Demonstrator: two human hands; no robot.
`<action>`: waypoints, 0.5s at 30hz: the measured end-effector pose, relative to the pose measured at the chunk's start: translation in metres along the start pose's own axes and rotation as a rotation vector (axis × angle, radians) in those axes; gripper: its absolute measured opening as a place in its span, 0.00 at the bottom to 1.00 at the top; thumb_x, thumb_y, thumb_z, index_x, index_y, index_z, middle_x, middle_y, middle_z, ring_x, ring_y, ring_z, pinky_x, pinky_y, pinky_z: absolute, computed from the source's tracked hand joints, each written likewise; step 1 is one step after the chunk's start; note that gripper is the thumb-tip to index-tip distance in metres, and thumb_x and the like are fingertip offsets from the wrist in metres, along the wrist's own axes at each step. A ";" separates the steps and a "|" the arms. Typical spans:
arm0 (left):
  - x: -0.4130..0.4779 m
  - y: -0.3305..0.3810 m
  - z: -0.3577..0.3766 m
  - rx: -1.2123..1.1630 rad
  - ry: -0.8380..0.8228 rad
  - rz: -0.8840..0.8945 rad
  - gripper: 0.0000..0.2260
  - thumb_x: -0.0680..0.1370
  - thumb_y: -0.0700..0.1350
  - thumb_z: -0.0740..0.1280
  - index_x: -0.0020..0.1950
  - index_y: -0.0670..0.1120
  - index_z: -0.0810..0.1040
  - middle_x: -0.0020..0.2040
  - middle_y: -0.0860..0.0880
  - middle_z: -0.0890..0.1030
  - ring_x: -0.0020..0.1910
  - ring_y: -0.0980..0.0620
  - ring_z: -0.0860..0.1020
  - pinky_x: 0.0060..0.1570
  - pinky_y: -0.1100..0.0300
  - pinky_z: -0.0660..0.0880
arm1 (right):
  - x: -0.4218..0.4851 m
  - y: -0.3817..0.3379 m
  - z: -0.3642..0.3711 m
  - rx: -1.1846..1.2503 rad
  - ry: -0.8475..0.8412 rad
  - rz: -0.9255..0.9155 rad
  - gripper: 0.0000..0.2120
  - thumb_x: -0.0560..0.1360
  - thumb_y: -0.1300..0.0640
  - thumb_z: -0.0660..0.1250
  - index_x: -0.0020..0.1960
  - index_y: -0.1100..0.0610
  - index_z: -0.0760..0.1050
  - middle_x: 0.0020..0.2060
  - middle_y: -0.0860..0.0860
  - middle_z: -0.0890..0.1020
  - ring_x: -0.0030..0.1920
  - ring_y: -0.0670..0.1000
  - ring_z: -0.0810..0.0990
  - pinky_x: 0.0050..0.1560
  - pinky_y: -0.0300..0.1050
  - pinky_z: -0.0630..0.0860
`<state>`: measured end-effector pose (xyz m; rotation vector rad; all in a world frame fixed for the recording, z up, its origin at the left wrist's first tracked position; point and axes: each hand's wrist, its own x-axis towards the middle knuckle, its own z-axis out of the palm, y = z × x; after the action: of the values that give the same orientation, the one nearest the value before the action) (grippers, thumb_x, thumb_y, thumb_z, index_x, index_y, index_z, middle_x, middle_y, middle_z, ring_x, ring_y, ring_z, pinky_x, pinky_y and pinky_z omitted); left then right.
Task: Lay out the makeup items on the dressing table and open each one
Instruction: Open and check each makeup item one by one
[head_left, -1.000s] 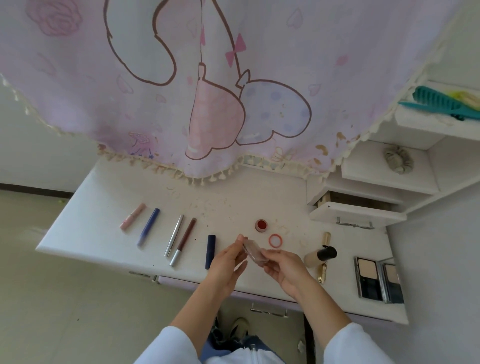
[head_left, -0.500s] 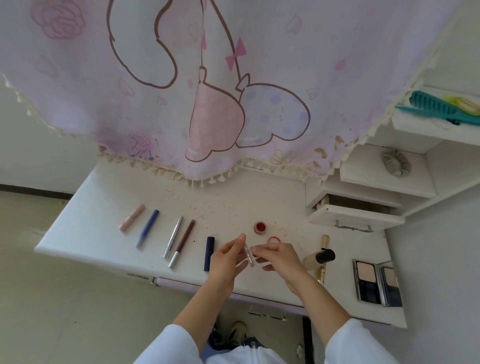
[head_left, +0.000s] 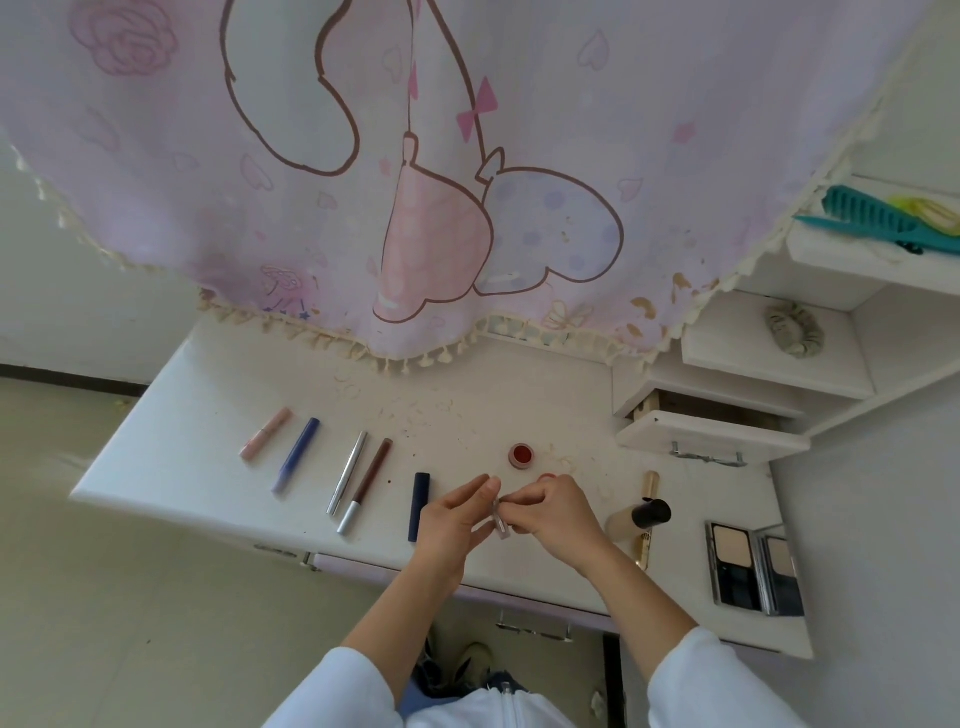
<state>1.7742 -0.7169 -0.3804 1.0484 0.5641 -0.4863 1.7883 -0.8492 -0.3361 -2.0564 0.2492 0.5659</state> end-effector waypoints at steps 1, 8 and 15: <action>0.000 0.000 0.000 0.004 -0.002 0.000 0.23 0.74 0.45 0.70 0.67 0.40 0.72 0.56 0.44 0.82 0.55 0.50 0.80 0.50 0.59 0.77 | 0.000 0.000 0.000 -0.002 0.011 -0.001 0.08 0.67 0.60 0.71 0.34 0.49 0.85 0.26 0.45 0.77 0.33 0.46 0.74 0.38 0.43 0.73; 0.002 -0.001 0.001 0.017 -0.018 0.006 0.23 0.74 0.45 0.70 0.67 0.40 0.73 0.57 0.44 0.81 0.56 0.49 0.80 0.53 0.58 0.76 | -0.001 0.002 0.000 0.015 0.049 -0.002 0.07 0.66 0.61 0.72 0.34 0.50 0.85 0.26 0.46 0.77 0.32 0.45 0.76 0.40 0.44 0.76; 0.003 -0.001 0.000 -0.013 -0.051 -0.015 0.20 0.75 0.44 0.69 0.66 0.39 0.74 0.56 0.43 0.82 0.55 0.48 0.80 0.57 0.54 0.76 | 0.005 0.009 -0.007 0.020 0.038 -0.001 0.03 0.65 0.60 0.73 0.38 0.55 0.86 0.28 0.48 0.81 0.37 0.49 0.82 0.48 0.49 0.83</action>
<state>1.7762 -0.7173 -0.3829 1.0172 0.5290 -0.5204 1.7908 -0.8590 -0.3419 -2.0494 0.2752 0.5218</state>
